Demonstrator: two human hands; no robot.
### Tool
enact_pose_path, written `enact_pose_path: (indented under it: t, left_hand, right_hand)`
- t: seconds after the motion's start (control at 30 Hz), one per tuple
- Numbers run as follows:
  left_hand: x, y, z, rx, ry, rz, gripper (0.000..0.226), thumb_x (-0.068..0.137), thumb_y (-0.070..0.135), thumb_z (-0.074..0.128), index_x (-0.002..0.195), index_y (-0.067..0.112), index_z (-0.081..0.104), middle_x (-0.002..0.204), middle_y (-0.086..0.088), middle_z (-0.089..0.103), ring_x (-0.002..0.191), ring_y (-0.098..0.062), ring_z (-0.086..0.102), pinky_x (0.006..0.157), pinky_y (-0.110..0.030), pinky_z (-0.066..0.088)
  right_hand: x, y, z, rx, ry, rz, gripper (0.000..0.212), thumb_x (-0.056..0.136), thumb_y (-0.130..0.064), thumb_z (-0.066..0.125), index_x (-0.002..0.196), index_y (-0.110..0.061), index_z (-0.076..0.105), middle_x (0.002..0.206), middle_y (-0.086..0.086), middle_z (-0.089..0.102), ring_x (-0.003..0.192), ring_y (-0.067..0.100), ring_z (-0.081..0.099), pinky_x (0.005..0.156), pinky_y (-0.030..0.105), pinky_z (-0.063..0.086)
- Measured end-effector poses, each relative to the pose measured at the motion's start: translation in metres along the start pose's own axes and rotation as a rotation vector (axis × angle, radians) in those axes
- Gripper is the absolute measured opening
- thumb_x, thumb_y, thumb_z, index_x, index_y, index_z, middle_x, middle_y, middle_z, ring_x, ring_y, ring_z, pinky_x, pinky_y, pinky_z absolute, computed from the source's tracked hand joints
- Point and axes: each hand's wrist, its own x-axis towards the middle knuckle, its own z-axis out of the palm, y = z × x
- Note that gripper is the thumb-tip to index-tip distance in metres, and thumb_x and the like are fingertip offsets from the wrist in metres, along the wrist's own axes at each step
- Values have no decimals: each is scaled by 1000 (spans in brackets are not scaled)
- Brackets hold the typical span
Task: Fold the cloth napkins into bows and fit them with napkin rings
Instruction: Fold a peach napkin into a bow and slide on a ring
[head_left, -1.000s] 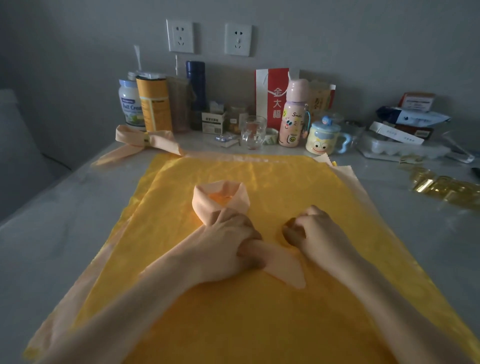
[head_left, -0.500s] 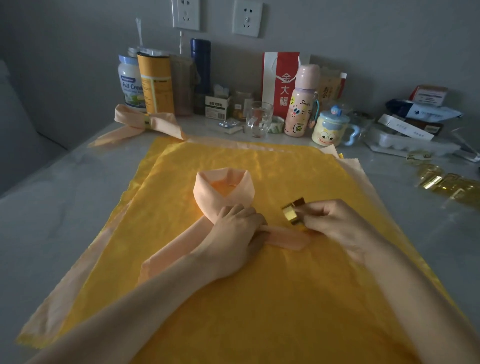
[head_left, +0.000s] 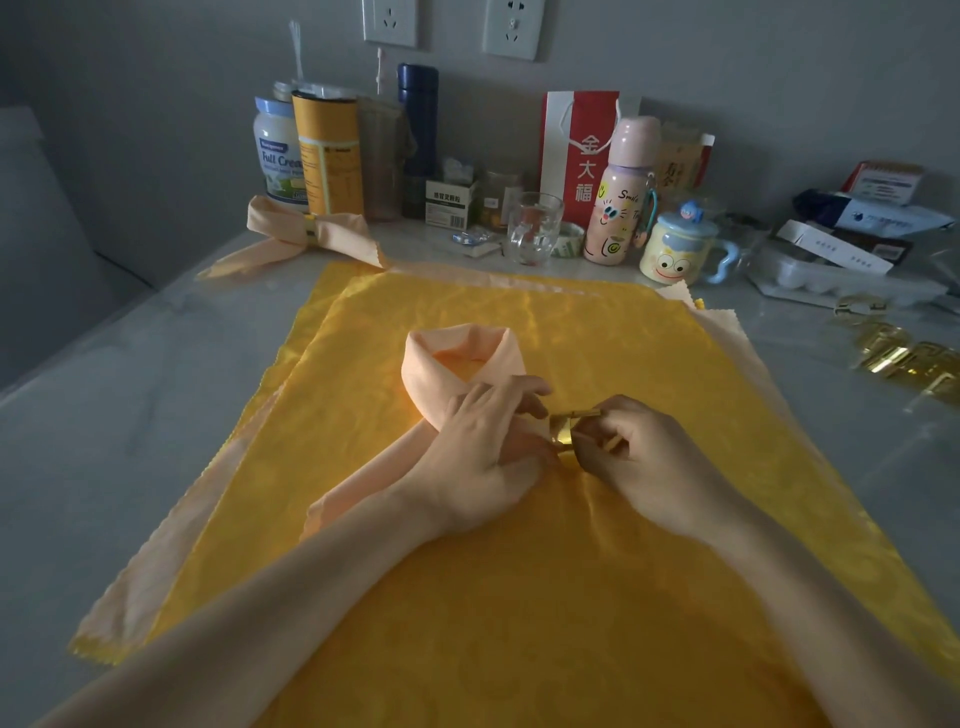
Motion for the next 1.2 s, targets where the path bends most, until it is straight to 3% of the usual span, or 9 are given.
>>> enact_pose_path:
  t: [0.13, 0.33, 0.43, 0.57, 0.67, 0.77, 0.9, 1.03, 1.2]
  left_hand:
    - [-1, 0, 3, 167, 34, 96, 55, 82, 46, 64, 130, 26, 48, 120, 17, 50, 117, 3, 31, 101, -8, 9]
    - [0, 1, 0, 174, 83, 90, 58, 82, 42, 67, 134, 25, 48, 129, 10, 54, 125, -4, 35, 102, -12, 11]
    - [0, 2, 0, 229, 84, 115, 57, 78, 48, 65, 127, 22, 55, 119, 7, 61, 120, -12, 46, 103, -18, 15]
    - [2, 0, 0, 249, 101, 112, 52, 78, 42, 68, 124, 21, 57, 118, 6, 61, 118, -14, 49, 105, -18, 16]
    - [3, -2, -2, 228, 114, 84, 53, 78, 32, 73, 126, 21, 54, 122, 6, 59, 120, -16, 46, 112, -33, 27]
    - [3, -6, -6, 216, 152, 64, 55, 75, 24, 76, 125, 17, 55, 122, 2, 60, 118, -10, 45, 111, -48, 30]
    - [3, -8, -10, 213, 152, 33, 53, 76, 17, 76, 125, 14, 56, 120, 0, 60, 118, -13, 44, 111, -50, 30]
    - [4, -14, -13, 295, 95, 65, 53, 75, 18, 67, 126, 10, 54, 124, -7, 60, 125, -28, 48, 114, -32, 16]
    - [3, -14, -18, 378, 67, 90, 51, 78, 17, 61, 127, 9, 53, 120, -8, 64, 115, -28, 57, 102, -23, 23]
  right_hand:
    - [-1, -2, 4, 79, 48, 29, 18, 92, -24, 56, 83, -12, 66, 89, -5, 55, 78, 5, 55, 66, 14, 41]
    - [0, -3, 9, 120, 104, 11, 16, 90, -22, 58, 80, -12, 66, 88, -4, 58, 78, 4, 56, 66, 14, 42]
    - [-1, -4, 10, 134, 102, -11, 17, 89, -22, 59, 79, -11, 66, 88, -1, 60, 80, 9, 58, 68, 20, 45]
    - [-2, -6, 5, 128, 126, -30, 16, 88, -22, 61, 74, -16, 64, 99, -10, 57, 90, 0, 54, 70, 8, 40]
    - [-3, -6, -3, 99, 153, -13, 24, 89, -22, 60, 66, -15, 58, 87, -4, 55, 77, 6, 54, 66, 11, 39]
    - [-6, -7, -12, 127, 72, 36, 32, 91, -21, 56, 62, -9, 55, 77, 1, 55, 64, 14, 55, 65, 26, 43]
    - [-8, -9, -22, 152, -57, 100, 36, 92, -19, 55, 59, -8, 53, 60, -6, 55, 49, 1, 50, 54, 15, 38]
    - [-9, -9, -26, 140, -245, 149, 36, 93, -23, 54, 59, -12, 54, 51, -7, 54, 50, 2, 50, 57, 15, 37]
    - [-12, -10, -30, 36, -396, 122, 36, 93, -28, 56, 62, -10, 59, 63, 5, 61, 55, 8, 50, 59, 24, 39]
